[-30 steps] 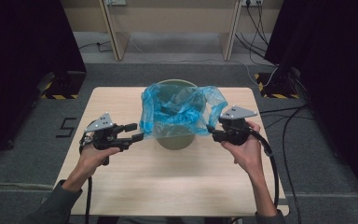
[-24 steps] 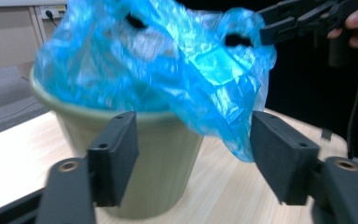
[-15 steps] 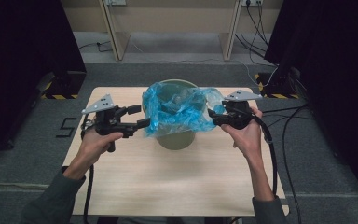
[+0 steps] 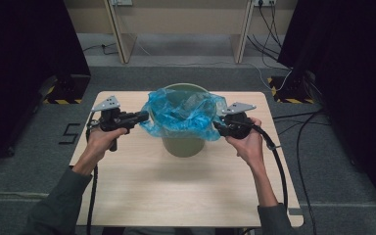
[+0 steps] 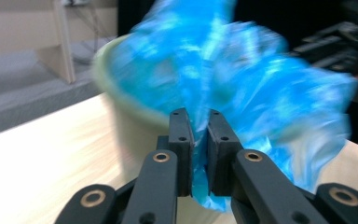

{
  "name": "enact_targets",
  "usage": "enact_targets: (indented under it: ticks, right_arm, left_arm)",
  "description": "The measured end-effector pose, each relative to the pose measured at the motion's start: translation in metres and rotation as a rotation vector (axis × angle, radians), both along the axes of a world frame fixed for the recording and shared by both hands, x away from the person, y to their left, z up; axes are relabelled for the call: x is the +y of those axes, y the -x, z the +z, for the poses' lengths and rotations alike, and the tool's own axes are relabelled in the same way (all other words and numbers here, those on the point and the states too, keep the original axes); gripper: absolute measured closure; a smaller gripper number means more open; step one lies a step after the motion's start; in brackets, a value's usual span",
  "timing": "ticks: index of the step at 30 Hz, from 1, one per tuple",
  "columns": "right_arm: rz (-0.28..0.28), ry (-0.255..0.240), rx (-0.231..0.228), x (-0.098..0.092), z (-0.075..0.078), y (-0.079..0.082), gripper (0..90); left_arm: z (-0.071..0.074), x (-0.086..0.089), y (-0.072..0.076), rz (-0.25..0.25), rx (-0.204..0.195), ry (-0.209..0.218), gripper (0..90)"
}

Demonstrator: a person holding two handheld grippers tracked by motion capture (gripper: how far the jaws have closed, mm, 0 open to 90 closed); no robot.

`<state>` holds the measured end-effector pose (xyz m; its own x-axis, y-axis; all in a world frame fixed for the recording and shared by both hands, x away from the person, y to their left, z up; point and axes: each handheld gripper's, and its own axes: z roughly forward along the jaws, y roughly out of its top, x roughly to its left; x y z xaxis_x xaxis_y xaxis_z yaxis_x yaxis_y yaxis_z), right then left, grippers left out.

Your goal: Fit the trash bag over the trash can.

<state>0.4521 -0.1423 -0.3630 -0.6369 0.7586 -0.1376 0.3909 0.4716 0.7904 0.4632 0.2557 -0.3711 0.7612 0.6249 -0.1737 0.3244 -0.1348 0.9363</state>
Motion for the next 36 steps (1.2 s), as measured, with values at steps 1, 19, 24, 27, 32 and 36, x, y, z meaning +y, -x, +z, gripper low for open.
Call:
enact_targets:
  ticks: [1, 19, 24, 27, 32, 36]
  right_arm:
    - [0.000, 0.000, 0.000, 0.000, 0.000, 0.000, 71.7]
    - [-0.067, 0.087, -0.048, -0.005, 0.003, 0.012, 57.6]
    - [-0.077, 0.019, -0.110, -0.010, 0.032, 0.029, 48.0]
    - [-0.056, -0.044, -0.136, 0.003, 0.049, 0.032, 46.4]
    - [-0.032, -0.078, -0.086, 0.023, 0.045, 0.018, 46.0]
    - [-0.057, -0.041, -0.042, 0.033, 0.033, 0.003, 50.8]
  left_arm:
    - [-0.005, 0.004, -0.004, 0.016, 0.013, 0.002, 82.7]
    - [-0.013, 0.031, 0.000, 0.072, 0.043, -0.065, 39.5]
    - [0.014, 0.032, 0.018, 0.007, -0.041, -0.043, 31.1]
    - [0.027, 0.028, 0.022, -0.002, -0.069, -0.004, 27.9]
    - [0.038, 0.007, 0.010, -0.002, -0.075, -0.002, 27.9]
    - [0.040, -0.004, -0.005, 0.016, -0.058, 0.011, 26.5]
